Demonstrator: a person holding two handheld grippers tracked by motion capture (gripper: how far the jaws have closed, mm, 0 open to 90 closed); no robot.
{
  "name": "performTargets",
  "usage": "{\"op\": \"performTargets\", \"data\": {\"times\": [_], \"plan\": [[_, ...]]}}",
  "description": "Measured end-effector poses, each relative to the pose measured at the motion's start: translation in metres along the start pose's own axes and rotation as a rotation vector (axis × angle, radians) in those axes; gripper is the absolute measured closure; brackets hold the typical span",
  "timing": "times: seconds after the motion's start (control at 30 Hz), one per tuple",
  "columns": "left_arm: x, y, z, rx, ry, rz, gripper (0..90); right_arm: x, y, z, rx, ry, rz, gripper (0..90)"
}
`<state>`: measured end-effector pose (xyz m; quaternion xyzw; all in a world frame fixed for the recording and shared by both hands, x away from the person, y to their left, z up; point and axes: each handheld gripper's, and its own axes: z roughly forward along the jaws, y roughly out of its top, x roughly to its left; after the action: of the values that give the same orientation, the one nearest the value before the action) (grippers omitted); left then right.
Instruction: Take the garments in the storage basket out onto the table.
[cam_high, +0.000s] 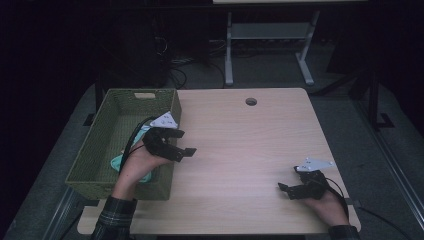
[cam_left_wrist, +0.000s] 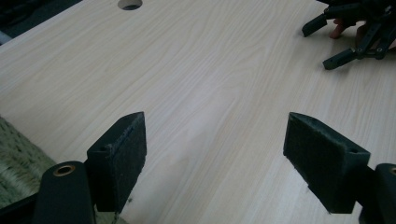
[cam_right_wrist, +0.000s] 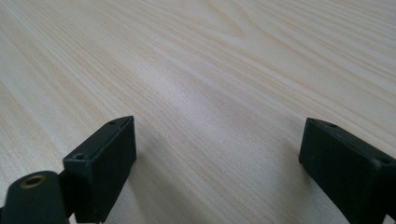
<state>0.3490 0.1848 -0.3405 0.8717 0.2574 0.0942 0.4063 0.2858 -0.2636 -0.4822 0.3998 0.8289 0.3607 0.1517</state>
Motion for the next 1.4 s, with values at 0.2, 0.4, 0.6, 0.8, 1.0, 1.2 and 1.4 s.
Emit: {"op": "performTargets", "data": {"times": [0.2,0.4,0.6,0.8,1.0,1.2,1.4], "plan": [[0.004,-0.004,-0.008,-0.007,0.01,-0.008,20.9,0.0,0.0,0.0,0.0,0.0,0.0,10.7],[0.01,-0.008,-0.017,-0.021,0.024,-0.026,20.9,0.0,0.0,0.0,0.0,0.0,0.0,10.7],[0.015,-0.013,-0.025,-0.032,0.039,-0.038,20.9,0.0,0.0,0.0,0.0,0.0,0.0,10.7],[0.022,-0.019,-0.031,-0.042,0.057,-0.049,20.9,0.0,0.0,0.0,0.0,0.0,0.0,10.7],[0.029,-0.026,-0.038,-0.051,0.068,-0.06,20.8,0.0,0.0,0.0,0.0,0.0,0.0,10.7],[0.036,-0.033,-0.045,-0.062,0.078,-0.079,20.8,0.0,0.0,0.0,0.0,0.0,0.0,10.7],[0.043,-0.041,-0.051,-0.067,0.087,-0.09,20.8,0.0,0.0,0.0,0.001,0.0,0.001,10.7]]}}
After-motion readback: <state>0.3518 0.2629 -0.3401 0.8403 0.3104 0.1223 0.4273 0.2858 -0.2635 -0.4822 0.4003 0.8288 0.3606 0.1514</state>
